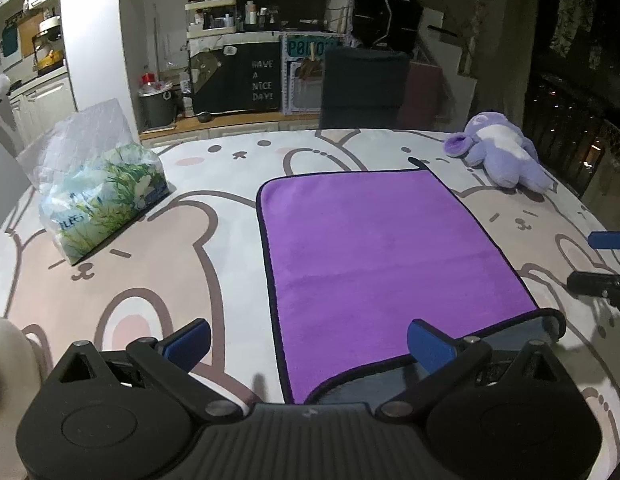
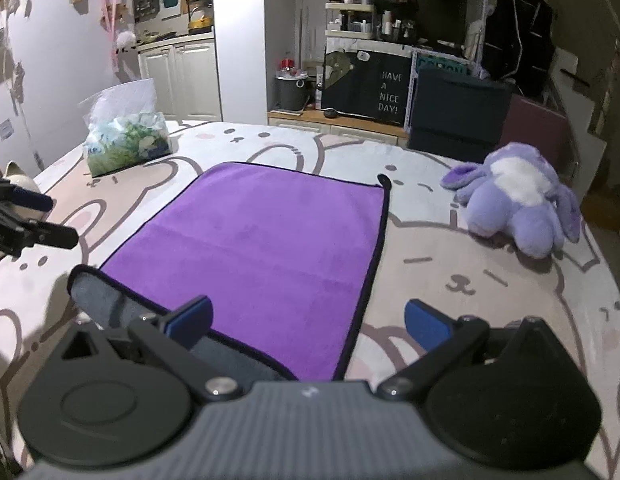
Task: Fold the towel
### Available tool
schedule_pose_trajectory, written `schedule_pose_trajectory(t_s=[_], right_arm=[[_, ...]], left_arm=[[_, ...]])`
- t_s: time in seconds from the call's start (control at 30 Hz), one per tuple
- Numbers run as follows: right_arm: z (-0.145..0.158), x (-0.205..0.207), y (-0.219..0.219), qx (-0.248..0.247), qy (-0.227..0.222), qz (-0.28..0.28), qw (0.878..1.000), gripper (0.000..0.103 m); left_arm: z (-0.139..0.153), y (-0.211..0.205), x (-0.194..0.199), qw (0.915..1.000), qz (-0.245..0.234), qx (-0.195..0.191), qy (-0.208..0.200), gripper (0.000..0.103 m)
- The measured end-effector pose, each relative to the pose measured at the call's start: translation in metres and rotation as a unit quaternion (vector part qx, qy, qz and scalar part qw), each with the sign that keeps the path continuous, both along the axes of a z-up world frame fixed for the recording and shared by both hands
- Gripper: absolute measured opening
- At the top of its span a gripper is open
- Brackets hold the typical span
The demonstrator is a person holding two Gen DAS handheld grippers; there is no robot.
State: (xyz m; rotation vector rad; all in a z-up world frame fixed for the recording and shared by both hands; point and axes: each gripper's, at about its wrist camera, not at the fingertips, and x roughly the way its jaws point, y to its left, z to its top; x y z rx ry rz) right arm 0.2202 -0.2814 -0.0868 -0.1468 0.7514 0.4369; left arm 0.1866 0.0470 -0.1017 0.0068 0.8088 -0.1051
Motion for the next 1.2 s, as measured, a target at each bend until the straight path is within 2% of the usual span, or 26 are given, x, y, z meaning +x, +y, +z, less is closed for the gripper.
schedule_pose_trajectory(t_s=[0.17, 0.27, 0.33, 0.4, 0.5, 0.6, 0.67, 0.77, 0.8, 0.87, 0.97, 1.2], right_arm=[[-0.015, 0.006, -0.007, 0.018, -0.002, -0.009, 1.000, 0.103], [-0.026, 0.013, -0.014, 0.032, 0.012, -0.011, 0.999, 0.103], [-0.032, 0.016, -0.020, 0.048, 0.024, 0.007, 0.999, 0.103], [-0.037, 0.021, -0.027, 0.070, 0.039, 0.018, 0.997, 0.103], [-0.044, 0.031, -0.036, 0.102, 0.071, 0.020, 0.992, 0.103], [-0.052, 0.039, -0.047, 0.135, 0.107, 0.017, 0.985, 0.102], [-0.054, 0.041, -0.051, 0.138, 0.112, 0.020, 0.984, 0.095], [-0.056, 0.039, -0.054, 0.136, 0.114, 0.034, 0.984, 0.085], [-0.056, 0.038, -0.055, 0.140, 0.122, 0.040, 0.982, 0.083], [-0.059, 0.036, -0.054, 0.139, 0.136, 0.052, 0.980, 0.070], [-0.063, 0.036, -0.052, 0.135, 0.152, 0.072, 0.976, 0.058], [-0.072, 0.030, -0.043, 0.101, 0.182, 0.103, 0.973, 0.035]], left_arm=[[-0.013, 0.012, 0.005, 0.9982, -0.042, -0.041, 0.012, 0.101], [-0.020, 0.018, 0.007, 0.9956, -0.057, -0.070, 0.024, 0.101], [-0.024, 0.020, 0.008, 0.9946, -0.063, -0.076, 0.030, 0.101], [-0.028, 0.023, 0.009, 0.9934, -0.071, -0.083, 0.035, 0.096], [-0.035, 0.032, 0.010, 0.9884, -0.083, -0.118, 0.048, 0.087], [-0.041, 0.038, 0.012, 0.9850, -0.092, -0.132, 0.061, 0.074], [-0.045, 0.042, 0.012, 0.9829, -0.097, -0.139, 0.071, 0.065], [-0.051, 0.045, 0.013, 0.9800, -0.104, -0.146, 0.087, 0.056], [-0.053, 0.046, 0.013, 0.9787, -0.107, -0.148, 0.093, 0.055], [-0.057, 0.050, 0.013, 0.9747, -0.111, -0.162, 0.107, 0.052], [-0.062, 0.052, 0.014, 0.9716, -0.115, -0.169, 0.118, 0.047], [-0.064, 0.051, 0.015, 0.9714, -0.112, -0.169, 0.123, 0.029]])
